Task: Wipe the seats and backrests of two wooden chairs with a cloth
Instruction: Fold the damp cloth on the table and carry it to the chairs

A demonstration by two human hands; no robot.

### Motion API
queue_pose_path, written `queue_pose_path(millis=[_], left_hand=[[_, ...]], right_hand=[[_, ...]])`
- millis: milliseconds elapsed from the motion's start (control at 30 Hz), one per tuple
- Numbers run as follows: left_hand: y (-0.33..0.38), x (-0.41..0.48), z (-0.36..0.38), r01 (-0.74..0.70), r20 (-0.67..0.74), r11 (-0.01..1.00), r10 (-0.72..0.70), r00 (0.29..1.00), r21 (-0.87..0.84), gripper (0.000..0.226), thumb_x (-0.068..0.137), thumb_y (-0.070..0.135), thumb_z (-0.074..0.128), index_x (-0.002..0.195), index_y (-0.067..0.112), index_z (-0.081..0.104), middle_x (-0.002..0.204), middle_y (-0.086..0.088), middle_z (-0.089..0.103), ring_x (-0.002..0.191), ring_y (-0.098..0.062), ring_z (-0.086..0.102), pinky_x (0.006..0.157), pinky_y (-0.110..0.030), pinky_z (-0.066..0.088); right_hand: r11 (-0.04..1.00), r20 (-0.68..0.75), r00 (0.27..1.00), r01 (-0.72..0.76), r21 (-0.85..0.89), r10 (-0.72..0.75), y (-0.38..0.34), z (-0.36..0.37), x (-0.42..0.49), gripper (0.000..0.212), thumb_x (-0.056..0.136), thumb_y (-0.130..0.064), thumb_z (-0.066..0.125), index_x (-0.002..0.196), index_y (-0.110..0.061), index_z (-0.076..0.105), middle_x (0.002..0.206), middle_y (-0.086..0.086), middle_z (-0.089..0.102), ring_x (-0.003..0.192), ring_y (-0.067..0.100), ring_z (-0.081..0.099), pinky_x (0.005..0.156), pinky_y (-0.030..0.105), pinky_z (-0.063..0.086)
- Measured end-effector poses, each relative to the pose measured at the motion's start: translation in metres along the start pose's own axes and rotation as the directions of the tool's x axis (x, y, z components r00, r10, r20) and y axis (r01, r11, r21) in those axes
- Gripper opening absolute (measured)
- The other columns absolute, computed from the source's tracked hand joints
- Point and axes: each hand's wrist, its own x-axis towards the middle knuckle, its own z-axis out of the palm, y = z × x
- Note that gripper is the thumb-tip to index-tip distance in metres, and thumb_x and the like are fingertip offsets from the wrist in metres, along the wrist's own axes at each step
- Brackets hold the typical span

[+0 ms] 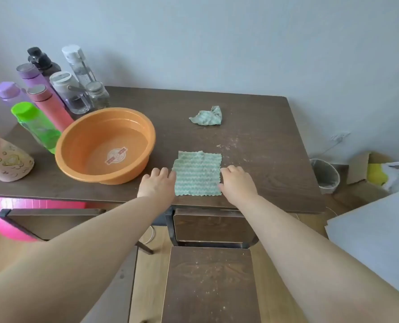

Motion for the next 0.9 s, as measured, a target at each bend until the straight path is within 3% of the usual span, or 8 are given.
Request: queue_pose_path(millis=[200, 567, 900], left_hand=[[0.000, 0.051, 0.022, -0.015, 0.009, 1.000, 0.016, 1.000, -0.015, 0.048, 0.092, 0.018, 0.048, 0.137, 0.020, 0.033, 0.124, -0.004, 0.048, 0.107, -0.026, 0.044, 0.073, -0.035, 0.037], [-0.011, 0.087, 0.053, -0.166, 0.023, 0.983, 0.168, 0.986, -0.073, 0.042, 0.098, 0.036, 0.049, 0.137, 0.024, 0.040, 0.135, 0.002, 0.047, 0.119, -0.025, 0.041, 0.092, -0.039, 0.041], [-0.015, 0.091, 0.068, -0.150, -0.012, 0.970, 0.151, 0.988, -0.189, 0.033, 0.098, 0.033, 0.051, 0.131, 0.025, 0.050, 0.129, 0.003, 0.049, 0.115, -0.023, 0.042, 0.092, -0.038, 0.038]], right_hand=[[0.997, 0.013, 1.000, 0.026, 0.075, -0.027, -0.001, 0.023, 0.045, 0.039, 0.096, -0.040, 0.054, 0.127, -0.016, 0.053, 0.125, 0.002, 0.055, 0.114, 0.024, 0.047, 0.091, 0.038, 0.044], [0.994, 0.054, 0.999, 0.000, 0.109, -0.006, 0.002, 0.057, 0.070, 0.034, 0.097, -0.032, 0.055, 0.127, -0.017, 0.057, 0.127, 0.003, 0.056, 0.114, 0.025, 0.046, 0.092, 0.039, 0.044], [0.989, -0.047, 0.998, -0.041, 0.144, 0.048, 0.003, 0.074, 0.071, 0.035, 0.095, -0.033, 0.058, 0.129, -0.023, 0.058, 0.126, -0.002, 0.056, 0.112, 0.024, 0.045, 0.089, 0.038, 0.041]])
